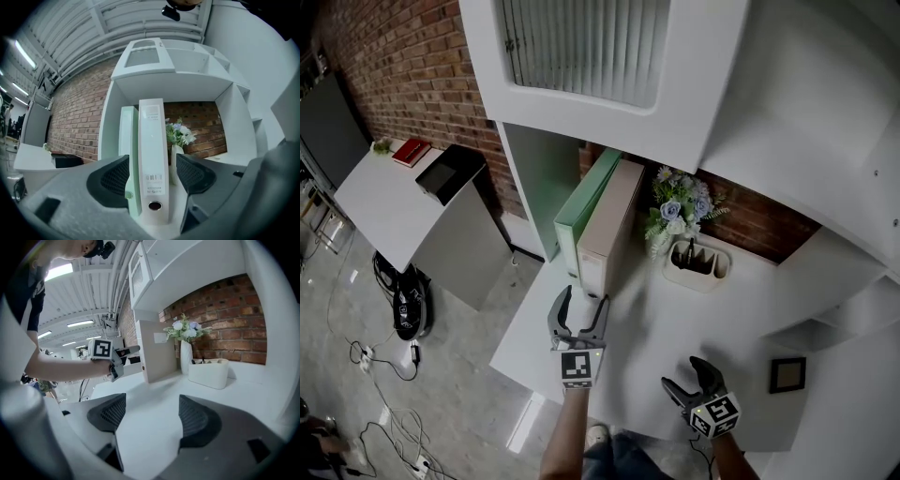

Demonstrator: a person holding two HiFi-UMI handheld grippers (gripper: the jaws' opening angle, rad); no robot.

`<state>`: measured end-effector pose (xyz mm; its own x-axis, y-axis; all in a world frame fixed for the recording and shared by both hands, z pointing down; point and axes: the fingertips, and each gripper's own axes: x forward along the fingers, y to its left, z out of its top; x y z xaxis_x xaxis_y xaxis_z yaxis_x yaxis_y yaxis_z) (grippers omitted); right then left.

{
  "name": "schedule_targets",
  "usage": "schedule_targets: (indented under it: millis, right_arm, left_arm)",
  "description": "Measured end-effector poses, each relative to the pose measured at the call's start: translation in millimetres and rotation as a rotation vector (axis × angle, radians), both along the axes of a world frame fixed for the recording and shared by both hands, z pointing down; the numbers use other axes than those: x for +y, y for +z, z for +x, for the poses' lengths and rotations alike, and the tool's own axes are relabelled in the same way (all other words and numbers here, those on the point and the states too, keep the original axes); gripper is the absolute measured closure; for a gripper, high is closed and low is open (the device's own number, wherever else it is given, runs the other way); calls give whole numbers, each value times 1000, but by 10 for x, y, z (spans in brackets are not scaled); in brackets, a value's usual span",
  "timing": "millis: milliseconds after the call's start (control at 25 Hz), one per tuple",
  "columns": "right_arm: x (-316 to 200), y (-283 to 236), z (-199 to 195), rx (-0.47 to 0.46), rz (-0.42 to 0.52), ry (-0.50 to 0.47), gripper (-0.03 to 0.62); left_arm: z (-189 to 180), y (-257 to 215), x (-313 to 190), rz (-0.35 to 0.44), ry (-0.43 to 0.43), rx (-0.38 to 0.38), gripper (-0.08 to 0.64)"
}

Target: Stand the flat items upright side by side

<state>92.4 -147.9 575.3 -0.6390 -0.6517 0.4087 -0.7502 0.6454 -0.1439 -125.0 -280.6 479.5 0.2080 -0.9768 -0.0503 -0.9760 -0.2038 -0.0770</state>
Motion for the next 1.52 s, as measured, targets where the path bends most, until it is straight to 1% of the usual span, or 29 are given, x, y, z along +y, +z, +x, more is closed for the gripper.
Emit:
schedule_targets:
  millis: [160, 320, 400, 560, 680, 720, 800, 920, 960, 1040, 1120, 1200, 1320, 1440, 1520]
  right_arm:
    - [-163, -333, -60, -68, 72, 35, 244]
    - [-279, -752, -145, -143, 156, 63, 261]
    - [-311, -966, -183, -177, 198, 75, 290]
    - [-282, -1333, -222, -238, 265, 106, 364]
    - [-202, -1545, -193, -268, 301, 132, 389]
    - [-170, -1602, -169, -273, 312, 143, 402]
    - [-90, -1688, -119, -276, 330, 162, 450]
    - [24, -1772, -65, -262, 354, 178, 515]
    - [52, -1796, -46, -257, 362, 182, 534]
    - [108, -1828, 6, -247, 372, 190, 553]
    - [150, -1834, 86, -245, 374, 209, 576]
    - [187, -1829, 169, -250, 374, 231, 586]
    - [245, -1810, 249, -253, 376, 252, 594]
    - [268, -1790, 320, -251, 374, 277, 594]
    - [283, -1765, 366, -233, 371, 291, 594]
  left_arm:
    - [13, -67, 350, -41, 18, -2, 275]
    - [33, -209, 673, -77, 45, 17, 275]
    - [20, -324, 816, -87, 55, 30, 283]
    - [7, -570, 1094, -87, 80, 48, 382]
    - [-6, -726, 1296, -79, 76, 56, 408]
    - [-8, -770, 1356, -76, 74, 60, 424]
    - [0, -837, 1479, -72, 78, 70, 462]
    - [25, -910, 1617, -68, 80, 71, 511]
    - [38, -929, 1642, -69, 79, 70, 519]
    - [65, -935, 1688, -77, 75, 66, 534]
    - [69, -897, 1725, -100, 64, 60, 541]
    - [51, -840, 1756, -127, 54, 62, 545]
    - [17, -781, 1808, -146, 51, 73, 549]
    - [35, -805, 1820, -142, 60, 70, 549]
    - [80, -830, 1826, -136, 71, 52, 551]
